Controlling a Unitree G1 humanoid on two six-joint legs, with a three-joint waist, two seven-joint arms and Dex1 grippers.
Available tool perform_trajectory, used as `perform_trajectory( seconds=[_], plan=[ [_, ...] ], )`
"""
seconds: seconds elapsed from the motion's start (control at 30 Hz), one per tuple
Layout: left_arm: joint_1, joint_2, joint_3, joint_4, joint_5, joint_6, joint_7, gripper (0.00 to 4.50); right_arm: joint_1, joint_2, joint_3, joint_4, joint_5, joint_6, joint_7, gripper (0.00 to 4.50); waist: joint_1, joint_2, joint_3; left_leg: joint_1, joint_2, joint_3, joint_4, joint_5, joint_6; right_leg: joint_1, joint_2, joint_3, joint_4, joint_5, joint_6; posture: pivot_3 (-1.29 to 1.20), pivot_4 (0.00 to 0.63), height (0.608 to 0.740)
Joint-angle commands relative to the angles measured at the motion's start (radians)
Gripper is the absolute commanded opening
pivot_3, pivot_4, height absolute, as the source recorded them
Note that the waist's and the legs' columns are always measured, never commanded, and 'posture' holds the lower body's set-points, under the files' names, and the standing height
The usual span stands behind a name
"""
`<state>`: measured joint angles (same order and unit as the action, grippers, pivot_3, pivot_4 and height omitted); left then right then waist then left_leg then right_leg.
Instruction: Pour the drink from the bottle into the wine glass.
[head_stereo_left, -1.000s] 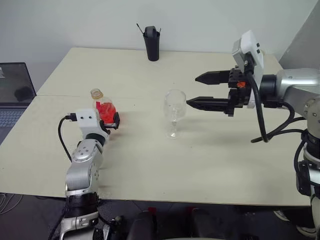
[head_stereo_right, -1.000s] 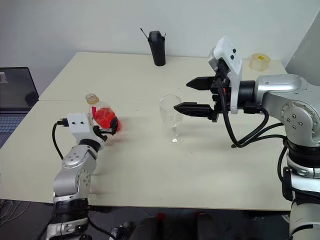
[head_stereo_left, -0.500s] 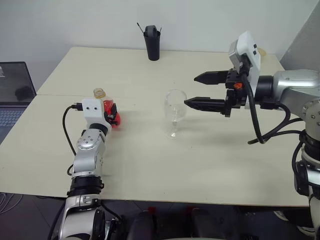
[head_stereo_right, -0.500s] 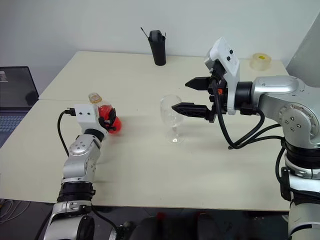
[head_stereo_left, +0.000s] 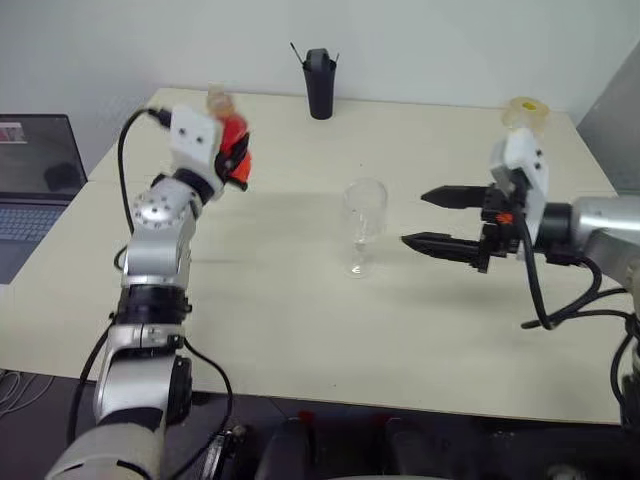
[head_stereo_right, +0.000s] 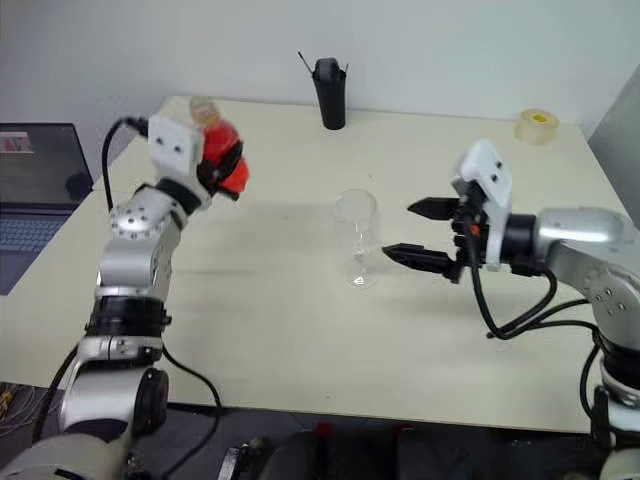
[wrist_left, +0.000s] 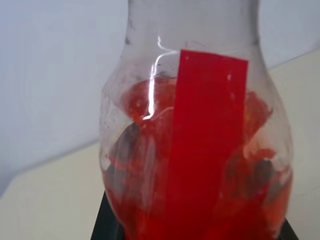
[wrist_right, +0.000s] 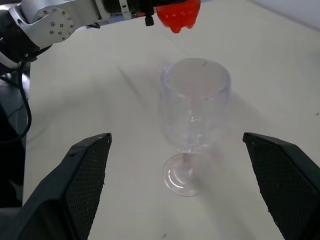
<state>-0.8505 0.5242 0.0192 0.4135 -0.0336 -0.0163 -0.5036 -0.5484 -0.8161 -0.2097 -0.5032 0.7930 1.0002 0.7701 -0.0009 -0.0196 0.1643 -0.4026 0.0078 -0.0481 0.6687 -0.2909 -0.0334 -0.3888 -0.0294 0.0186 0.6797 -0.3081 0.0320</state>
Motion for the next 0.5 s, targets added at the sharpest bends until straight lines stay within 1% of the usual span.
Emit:
perform_trajectory(
  seconds=[0.03, 0.17, 0.27, 0.37, 0.5],
  plan=[
    [-0.06, 0.023, -0.05, 0.024, 0.063, -0.128, -0.043, 1.0, 0.082, 0.003, -0.069, -0.086, -0.012, -0.115, 0.013, 4.5, -0.001, 0.0, 0.0, 0.0, 0.0, -0.001, 0.0, 0.0, 0.0, 0.0, 0.001, 0.0, 0.0, 0.0, 0.0, 0.0, 0.15, 0.74],
    [-0.102, 0.036, -0.104, 0.067, 0.143, -0.252, -0.04, 0.99, 0.207, 0.076, -0.091, -0.142, -0.042, -0.222, -0.041, 4.5, -0.006, 0.0, 0.0, 0.001, 0.003, -0.001, 0.0, 0.0, 0.001, 0.0, 0.005, 0.0, 0.001, 0.0, 0.0, 0.0, 0.15, 0.74],
    [-0.144, 0.024, -0.123, 0.106, 0.178, -0.315, -0.022, 0.99, 0.302, 0.118, -0.105, -0.18, -0.053, -0.286, -0.066, 4.5, -0.006, 0.0, 0.0, 0.001, 0.003, -0.001, 0.0, 0.0, 0.001, 0.0, 0.005, 0.0, 0.002, 0.0, 0.0, 0.0, 0.15, 0.74],
    [-0.184, 0.024, -0.151, 0.15, 0.228, -0.405, -0.004, 0.96, 0.364, 0.132, -0.109, -0.205, -0.06, -0.313, -0.092, 4.5, -0.003, 0.0, 0.0, 0.0, 0.002, -0.001, 0.001, 0.0, 0.0, 0.0, 0.004, 0.0, 0.001, 0.0, 0.0, 0.0, 0.15, 0.74],
    [-0.229, 0.015, -0.174, 0.218, 0.264, -0.496, 0.008, 0.93, 0.402, 0.135, -0.096, -0.224, -0.072, -0.331, -0.123, 4.5, -0.004, 0.0, 0.0, 0.001, 0.002, -0.001, 0.002, 0.0, 0.0, 0.0, 0.004, 0.0, 0.002, 0.0, 0.0, 0.0, 0.15, 0.74]
  ],
)
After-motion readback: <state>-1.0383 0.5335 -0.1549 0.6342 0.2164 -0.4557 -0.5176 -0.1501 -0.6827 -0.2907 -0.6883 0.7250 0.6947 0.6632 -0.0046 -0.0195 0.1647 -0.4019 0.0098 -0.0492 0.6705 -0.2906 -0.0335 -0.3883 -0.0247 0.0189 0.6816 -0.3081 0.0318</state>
